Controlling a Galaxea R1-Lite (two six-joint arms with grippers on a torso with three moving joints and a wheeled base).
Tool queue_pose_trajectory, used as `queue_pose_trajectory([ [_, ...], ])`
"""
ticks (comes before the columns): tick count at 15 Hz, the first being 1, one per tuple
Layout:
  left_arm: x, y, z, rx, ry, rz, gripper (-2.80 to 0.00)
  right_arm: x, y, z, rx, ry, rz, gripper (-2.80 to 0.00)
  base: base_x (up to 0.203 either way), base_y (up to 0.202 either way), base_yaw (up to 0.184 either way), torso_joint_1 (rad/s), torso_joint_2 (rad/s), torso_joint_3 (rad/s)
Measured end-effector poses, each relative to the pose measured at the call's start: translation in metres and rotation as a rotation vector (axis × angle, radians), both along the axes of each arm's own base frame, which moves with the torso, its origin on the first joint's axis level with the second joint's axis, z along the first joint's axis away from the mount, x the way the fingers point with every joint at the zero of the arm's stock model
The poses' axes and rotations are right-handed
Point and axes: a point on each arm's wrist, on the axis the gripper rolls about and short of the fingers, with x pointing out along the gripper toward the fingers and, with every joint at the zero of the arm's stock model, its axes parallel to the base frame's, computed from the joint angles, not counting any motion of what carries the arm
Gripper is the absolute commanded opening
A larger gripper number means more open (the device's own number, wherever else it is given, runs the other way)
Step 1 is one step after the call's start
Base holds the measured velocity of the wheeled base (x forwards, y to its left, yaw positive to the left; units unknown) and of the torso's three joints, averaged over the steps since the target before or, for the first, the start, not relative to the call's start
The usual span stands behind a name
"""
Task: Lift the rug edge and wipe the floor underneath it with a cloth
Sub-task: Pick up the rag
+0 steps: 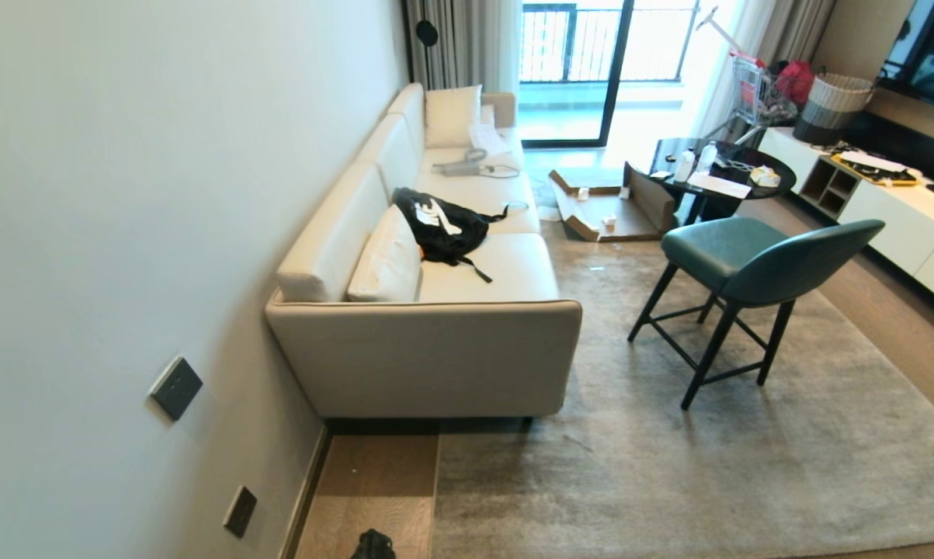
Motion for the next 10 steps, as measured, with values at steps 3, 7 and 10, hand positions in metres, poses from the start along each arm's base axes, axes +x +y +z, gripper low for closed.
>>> queue_pose_trajectory([
  [3, 0.0, 0.0, 0.0, 0.0, 0.0, -0.001, -2.8, 0.0, 0.0, 0.0, 0.0, 0.0, 0.0, -2.8, 0.0, 0.0, 0.0, 0.0, 0.0, 0.0],
  [7, 0.0, 0.0, 0.0, 0.0, 0.0, -0.001, -2.8, 0.0, 0.0, 0.0, 0.0, 0.0, 0.0, -2.8, 0.0, 0.0, 0.0, 0.0, 0.0, 0.0],
  [10, 0.0, 0.0, 0.0001, 0.0, 0.0, -0.001, -2.8, 0.0, 0.0, 0.0, 0.0, 0.0, 0.0, -2.8, 0.0, 0.0, 0.0, 0.0, 0.0, 0.0],
])
